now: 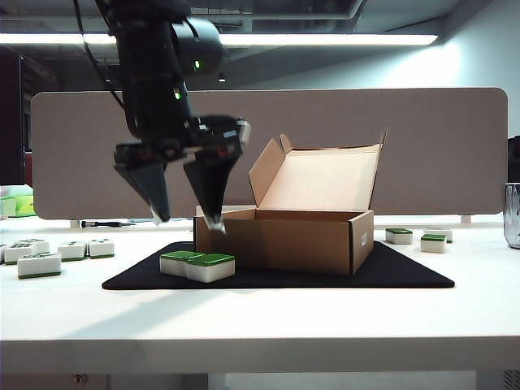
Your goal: Pick up four mahjong tiles and put them into the paper box.
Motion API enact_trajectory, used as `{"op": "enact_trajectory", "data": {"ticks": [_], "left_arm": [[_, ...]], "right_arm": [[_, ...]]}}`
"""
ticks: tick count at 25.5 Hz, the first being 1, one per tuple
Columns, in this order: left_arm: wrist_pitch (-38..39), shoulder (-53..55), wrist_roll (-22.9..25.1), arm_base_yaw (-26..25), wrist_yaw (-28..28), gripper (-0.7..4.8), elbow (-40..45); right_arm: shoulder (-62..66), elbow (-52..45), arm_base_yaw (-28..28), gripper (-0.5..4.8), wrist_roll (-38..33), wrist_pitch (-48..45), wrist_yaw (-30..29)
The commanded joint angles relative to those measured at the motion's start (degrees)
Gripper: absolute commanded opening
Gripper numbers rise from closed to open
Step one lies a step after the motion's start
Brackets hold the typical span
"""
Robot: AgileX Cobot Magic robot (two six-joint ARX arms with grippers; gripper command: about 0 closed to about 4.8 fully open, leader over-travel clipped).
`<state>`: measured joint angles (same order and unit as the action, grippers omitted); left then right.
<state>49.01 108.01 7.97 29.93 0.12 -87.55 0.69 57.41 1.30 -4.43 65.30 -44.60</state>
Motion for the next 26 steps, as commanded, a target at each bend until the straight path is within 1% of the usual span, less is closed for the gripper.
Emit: {"op": "enact_trajectory", "data": {"ticks": [1,8,16,26], "left_arm": [[-0.4,1.4,-0.1,0.1,1.6,4.79,0.0],[-0.9,4.2,-0.1,0.1,1.6,4.79,0.0],[-2.3,5.2,-0.1,1.8,2.5,4.79,0.0],[-2.5,8.1,-0.1,1.8,2.3,4.79,0.1]], "right_arm": [[-0.7,0.1,0.0,-0.01,0.2,-0.7,0.1],[-0.7,0.1,0.0,-0.01,0.2,-0.7,0.1],[-0.7,0.1,0.0,-0.01,0.2,-0.8,0.2],[-0.7,0.1,0.0,-0.01,0.2,-0.8,0.2]]}}
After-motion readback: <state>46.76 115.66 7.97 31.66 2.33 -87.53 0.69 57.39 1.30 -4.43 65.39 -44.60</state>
